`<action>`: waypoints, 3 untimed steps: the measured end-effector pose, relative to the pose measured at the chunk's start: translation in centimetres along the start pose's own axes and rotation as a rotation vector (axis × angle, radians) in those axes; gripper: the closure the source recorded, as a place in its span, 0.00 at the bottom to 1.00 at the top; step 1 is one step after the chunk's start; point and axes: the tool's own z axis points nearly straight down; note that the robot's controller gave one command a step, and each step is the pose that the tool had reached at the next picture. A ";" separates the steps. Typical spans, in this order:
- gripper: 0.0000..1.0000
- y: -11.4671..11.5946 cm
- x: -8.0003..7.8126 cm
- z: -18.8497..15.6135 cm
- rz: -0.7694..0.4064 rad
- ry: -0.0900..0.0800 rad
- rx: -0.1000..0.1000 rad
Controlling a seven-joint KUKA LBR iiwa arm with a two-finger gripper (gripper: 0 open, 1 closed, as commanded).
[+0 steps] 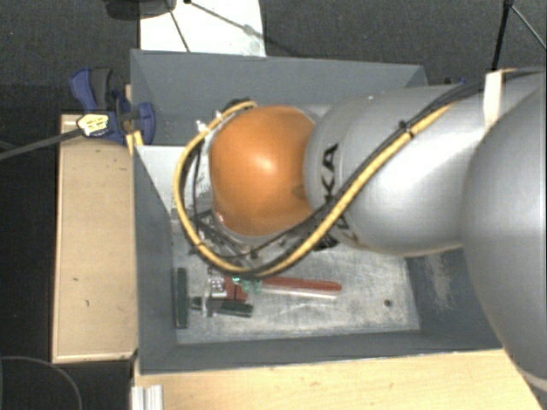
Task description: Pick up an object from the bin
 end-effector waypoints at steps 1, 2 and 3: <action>0.00 -0.1 -0.2 -0.4 0.005 -0.008 -0.002; 0.00 -1.8 -2.3 5.3 -0.350 -0.012 -0.001; 0.00 -2.8 -3.2 6.0 -0.465 -0.006 0.000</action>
Offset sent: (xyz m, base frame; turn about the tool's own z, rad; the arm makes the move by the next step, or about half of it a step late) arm 0.0243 -0.0220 -0.0655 -0.4052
